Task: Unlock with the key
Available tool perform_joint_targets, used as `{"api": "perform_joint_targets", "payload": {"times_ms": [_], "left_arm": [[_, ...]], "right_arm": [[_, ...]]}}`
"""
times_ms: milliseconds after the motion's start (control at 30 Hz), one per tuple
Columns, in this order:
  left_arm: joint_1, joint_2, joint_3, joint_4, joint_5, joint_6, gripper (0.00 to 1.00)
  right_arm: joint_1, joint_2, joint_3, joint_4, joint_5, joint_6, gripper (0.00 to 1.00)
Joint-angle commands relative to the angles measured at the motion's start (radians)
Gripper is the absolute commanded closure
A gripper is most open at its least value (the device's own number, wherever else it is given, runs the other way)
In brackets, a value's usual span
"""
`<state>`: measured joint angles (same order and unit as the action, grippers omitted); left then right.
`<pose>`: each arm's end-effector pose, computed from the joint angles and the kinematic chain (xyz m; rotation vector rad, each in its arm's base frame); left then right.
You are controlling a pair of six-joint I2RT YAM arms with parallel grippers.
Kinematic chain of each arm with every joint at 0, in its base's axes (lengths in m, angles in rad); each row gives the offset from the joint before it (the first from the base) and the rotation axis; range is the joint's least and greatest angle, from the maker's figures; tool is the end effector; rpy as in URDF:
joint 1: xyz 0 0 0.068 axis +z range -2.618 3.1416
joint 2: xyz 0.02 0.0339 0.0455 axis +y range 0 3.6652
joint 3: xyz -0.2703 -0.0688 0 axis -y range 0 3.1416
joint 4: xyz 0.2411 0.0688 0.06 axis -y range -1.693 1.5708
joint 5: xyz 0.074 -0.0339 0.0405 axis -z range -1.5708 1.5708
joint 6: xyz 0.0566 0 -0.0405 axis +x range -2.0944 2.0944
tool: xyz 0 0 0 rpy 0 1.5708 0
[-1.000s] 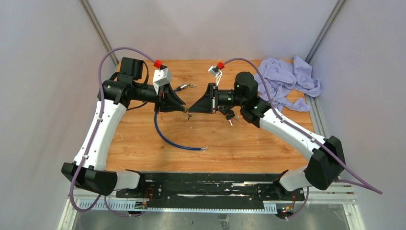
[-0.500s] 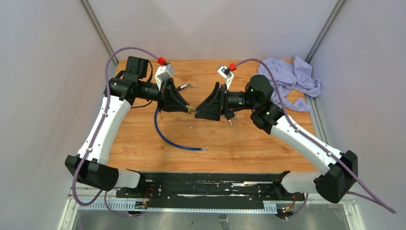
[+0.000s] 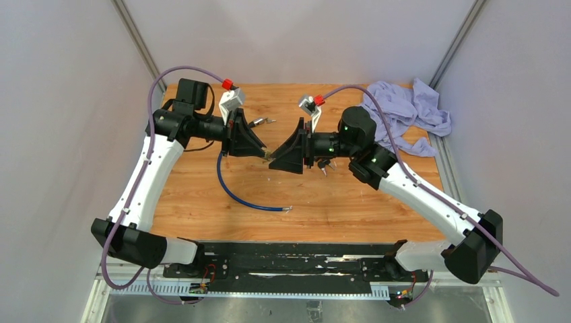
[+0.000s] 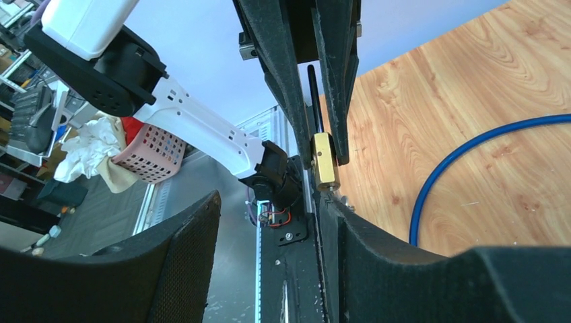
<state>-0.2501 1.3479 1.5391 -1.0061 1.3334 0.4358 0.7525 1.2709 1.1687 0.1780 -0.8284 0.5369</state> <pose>0.2242 -0.1140 0.4183 1.1975 1.5891 -1.4181 0.1891 0.2342 0.4153 -0.9237 1.5043 1.5945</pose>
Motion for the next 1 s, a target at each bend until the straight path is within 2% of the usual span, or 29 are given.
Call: {"api": "perform_joint_targets", "payload": {"times_ms": [0, 333, 400, 533, 633, 700, 833, 967], "left_arm": [[-0.002, -0.036, 0.033, 0.012, 0.032, -0.032, 1.0], [-0.002, -0.044, 0.012, 0.012, 0.096, -0.05, 1.0], [-0.002, -0.044, 0.013, 0.011, 0.103, -0.053, 1.0], [-0.002, -0.047, 0.01, 0.012, 0.113, -0.06, 1.0], [-0.002, -0.048, 0.006, 0.011, 0.123, -0.061, 1.0], [-0.001, -0.047, 0.006, 0.012, 0.128, -0.064, 1.0], [-0.002, -0.05, 0.003, 0.012, 0.129, -0.068, 1.0], [-0.002, -0.054, -0.002, 0.014, 0.121, -0.063, 1.0]], "right_arm": [[0.021, 0.028, 0.024, 0.001, 0.084, -0.061, 0.48], [0.021, 0.056, -0.001, 0.118, 0.135, -0.019, 0.78], [0.022, 0.068, -0.008, 0.124, 0.148, -0.017, 0.76], [0.022, 0.062, -0.033, 0.136, 0.18, -0.024, 0.62], [0.024, 0.052, -0.043, 0.16, 0.186, -0.032, 0.59], [0.029, 0.045, -0.034, 0.118, 0.209, -0.067, 0.54], [0.034, 0.02, 0.006, -0.027, 0.255, -0.171, 0.55], [0.028, -0.015, 0.06, -0.156, 0.236, -0.248, 0.57]]}}
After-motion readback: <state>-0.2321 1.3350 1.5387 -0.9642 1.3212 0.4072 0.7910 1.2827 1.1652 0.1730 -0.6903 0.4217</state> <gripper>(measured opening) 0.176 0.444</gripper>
